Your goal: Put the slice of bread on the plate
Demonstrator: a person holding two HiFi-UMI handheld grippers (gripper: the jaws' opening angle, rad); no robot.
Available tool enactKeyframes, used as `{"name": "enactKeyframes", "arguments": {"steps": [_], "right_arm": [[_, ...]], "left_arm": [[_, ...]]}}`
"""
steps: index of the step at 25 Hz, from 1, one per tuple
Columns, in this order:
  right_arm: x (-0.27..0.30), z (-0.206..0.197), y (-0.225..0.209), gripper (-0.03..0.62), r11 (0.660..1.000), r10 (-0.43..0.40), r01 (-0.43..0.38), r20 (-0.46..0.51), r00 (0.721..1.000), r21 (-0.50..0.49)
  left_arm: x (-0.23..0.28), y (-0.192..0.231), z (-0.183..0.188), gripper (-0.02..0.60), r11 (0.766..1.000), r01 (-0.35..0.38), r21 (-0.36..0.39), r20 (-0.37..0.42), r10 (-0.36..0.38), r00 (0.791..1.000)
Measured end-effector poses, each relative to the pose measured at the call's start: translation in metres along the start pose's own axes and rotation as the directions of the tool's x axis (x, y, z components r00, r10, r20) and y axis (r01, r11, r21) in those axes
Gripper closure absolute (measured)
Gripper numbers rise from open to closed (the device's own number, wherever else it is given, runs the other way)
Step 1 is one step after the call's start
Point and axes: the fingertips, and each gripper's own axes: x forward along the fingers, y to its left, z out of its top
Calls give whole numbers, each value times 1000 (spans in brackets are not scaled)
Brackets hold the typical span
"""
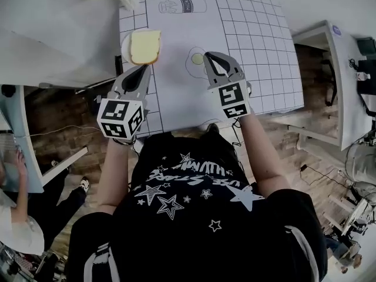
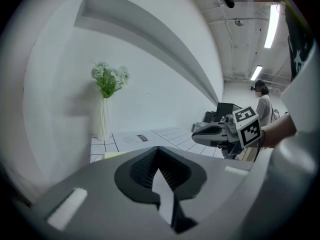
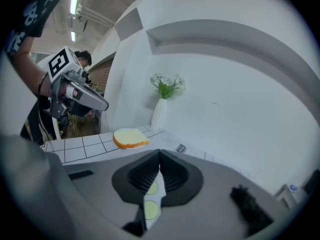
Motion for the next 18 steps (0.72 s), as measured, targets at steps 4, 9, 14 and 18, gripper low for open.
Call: {"name": "enactKeyframes", "arguments": {"steps": [4, 9, 14, 18], "right_arm": [[-25, -17, -30, 580, 1000, 16, -16, 27, 1000, 9], [-57, -38, -71, 580, 998, 51, -49, 72, 996, -30], [-93, -61, -109, 580, 996, 81, -77, 131, 988, -37], [-124, -79, -132, 580, 991, 129, -123, 169, 977, -45]], "left_arm": [[15, -35, 4, 572, 999, -31, 10, 7, 31, 1000], [37, -83, 17, 572, 995, -90, 31, 34, 89, 995], [52, -132, 26, 572, 985, -162, 58, 53, 159, 986], [52, -170, 34, 572, 971, -235, 38, 82, 232, 969]]}}
